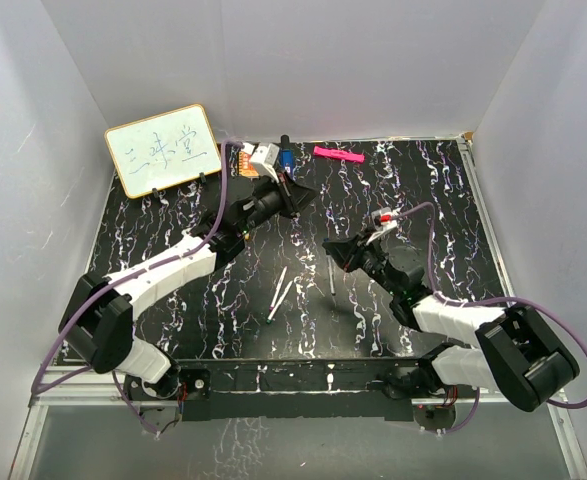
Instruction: Insert the pens into the pen caps
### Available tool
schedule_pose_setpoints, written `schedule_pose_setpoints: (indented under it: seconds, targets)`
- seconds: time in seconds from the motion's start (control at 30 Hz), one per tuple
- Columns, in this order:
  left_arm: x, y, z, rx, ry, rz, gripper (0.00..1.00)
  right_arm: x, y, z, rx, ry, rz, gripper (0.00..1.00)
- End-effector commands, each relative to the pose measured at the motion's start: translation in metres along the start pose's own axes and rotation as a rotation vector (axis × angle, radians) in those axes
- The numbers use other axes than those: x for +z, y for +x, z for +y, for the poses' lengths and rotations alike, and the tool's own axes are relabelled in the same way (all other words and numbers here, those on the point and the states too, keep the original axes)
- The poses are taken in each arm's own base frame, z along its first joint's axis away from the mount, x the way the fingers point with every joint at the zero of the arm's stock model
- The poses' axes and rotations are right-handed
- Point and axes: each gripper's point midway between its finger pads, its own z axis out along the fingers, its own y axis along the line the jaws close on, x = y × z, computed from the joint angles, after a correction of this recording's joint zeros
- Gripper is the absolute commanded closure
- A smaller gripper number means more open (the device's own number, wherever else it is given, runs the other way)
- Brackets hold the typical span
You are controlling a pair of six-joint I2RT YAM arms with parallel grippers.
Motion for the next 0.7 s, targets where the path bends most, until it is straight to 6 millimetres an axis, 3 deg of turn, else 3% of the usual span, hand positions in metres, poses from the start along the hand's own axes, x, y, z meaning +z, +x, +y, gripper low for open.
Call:
schedule_pose_setpoints:
  seconds: [0.0,0.2,0.33,0.43,0.57,0.67]
  targets:
    - [-0.018,-0.001,0.007,0.055,-0.077,0.024,1.0,0.017,-0.046,-0.006,-0.002,0.089,-0.118,1.0]
    - [-0.035,0.042,0.018,0.072,-0.053,0.145,0.85,0.023,-0.059,-0.019,0.022,0.17,-0.168,1.0]
    - [-0.048,0.062,-0.004,0.053,0.103,0.182,0.79,0.026,-0.073,-0.018,0.017,0.18,-0.203,1.0]
    - [-0.047,0.08,-0.012,0.002,0.194,0.23,0.74,0.029,-0.083,-0.015,0.022,0.174,-0.229,1.0]
    - [-0.043,0.094,-0.017,-0.045,0.26,0.258,0.53,0.028,-0.094,-0.009,0.042,0.158,-0.266,1.0]
    - [-0.038,0.099,-0.016,-0.057,0.271,0.267,0.49,0.028,-0.099,-0.006,0.06,0.147,-0.281,1.0]
